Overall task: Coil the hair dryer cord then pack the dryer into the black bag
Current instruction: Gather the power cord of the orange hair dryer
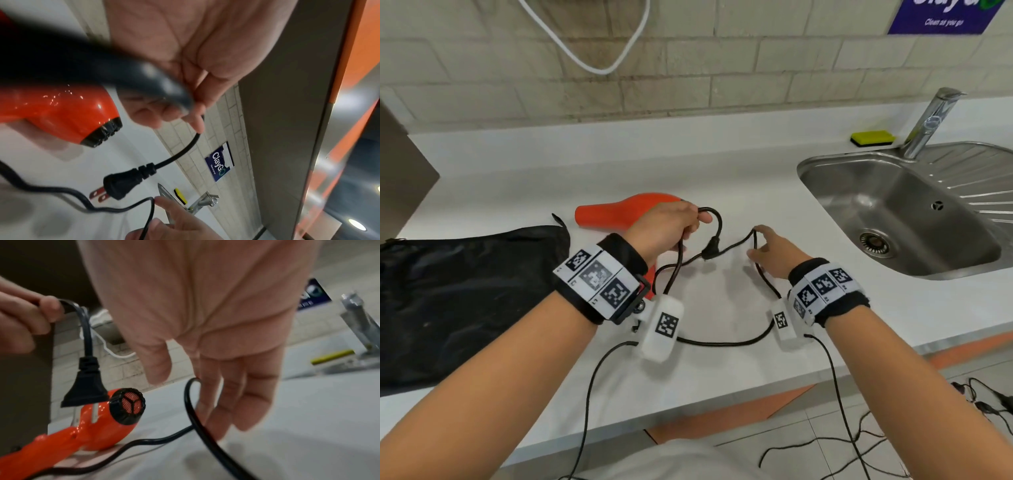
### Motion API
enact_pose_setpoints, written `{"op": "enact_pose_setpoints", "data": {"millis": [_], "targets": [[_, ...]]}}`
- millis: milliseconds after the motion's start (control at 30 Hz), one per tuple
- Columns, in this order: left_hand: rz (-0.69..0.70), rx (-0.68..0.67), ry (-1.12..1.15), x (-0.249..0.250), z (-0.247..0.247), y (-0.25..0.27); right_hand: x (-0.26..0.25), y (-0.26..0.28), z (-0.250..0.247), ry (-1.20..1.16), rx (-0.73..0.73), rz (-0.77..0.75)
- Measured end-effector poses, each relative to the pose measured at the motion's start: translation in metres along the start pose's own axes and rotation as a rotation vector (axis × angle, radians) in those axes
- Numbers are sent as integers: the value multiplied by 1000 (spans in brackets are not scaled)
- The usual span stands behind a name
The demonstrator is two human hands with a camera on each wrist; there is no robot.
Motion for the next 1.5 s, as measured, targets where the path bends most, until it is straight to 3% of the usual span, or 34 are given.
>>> {"op": "enact_pose_setpoints", "data": {"millis": [100, 233, 400, 500, 567, 633, 700, 767, 833, 1000, 1067, 1200, 1267, 1333, 1400, 1500], "targets": [[15, -11, -69, 1, -7, -2, -3, -7, -1, -141, 21, -58], [-2, -52, -141, 15, -10, -3, 2, -11, -13, -175, 156, -100], [194, 92, -125, 50, -25, -3, 32, -4, -43, -413, 442, 62], [248, 116, -90, 57, -31, 0, 36, 1, -43, -47, 433, 229], [243, 94, -126, 56, -32, 0, 24, 1, -37, 186, 462, 187], [220, 67, -149, 50, -31, 1, 5, -6, -27, 224, 395, 44], [187, 50, -153, 43, -31, 2, -10, -20, -11, 254, 175, -20], [150, 27, -173, 38, -31, 5, -17, -34, 6, 383, -48, 25], [119, -6, -206, 34, -30, 9, -16, -43, 18, 487, -115, 83], [69, -61, -247, 27, -28, 15, -22, -55, 12, 641, -65, 134], [76, -57, -264, 23, -27, 16, -25, -57, -2, 626, 44, 140], [135, -45, -498, 12, -21, 16, -19, -50, -33, 289, 326, 152], [114, -64, -700, 1, -13, 14, -16, -42, -37, 93, 361, 89], [72, -135, -833, -13, -5, 10, -21, -32, -34, 48, 340, -33], [4, -195, -902, -26, 1, 5, -30, -24, -22, 71, 208, -171], [-92, -247, -990, -39, 7, -2, -41, -8, 10, 177, -200, -243]]}}
Point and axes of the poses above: each hand's wrist, its own y-axis away from the middle knuckle, its own z-axis out of the palm, x = y × z, the point moved 4 cm from there along -y, towards the middle knuckle, and after that the axes turned 8 degrees about -x, right-handed, at the moved point
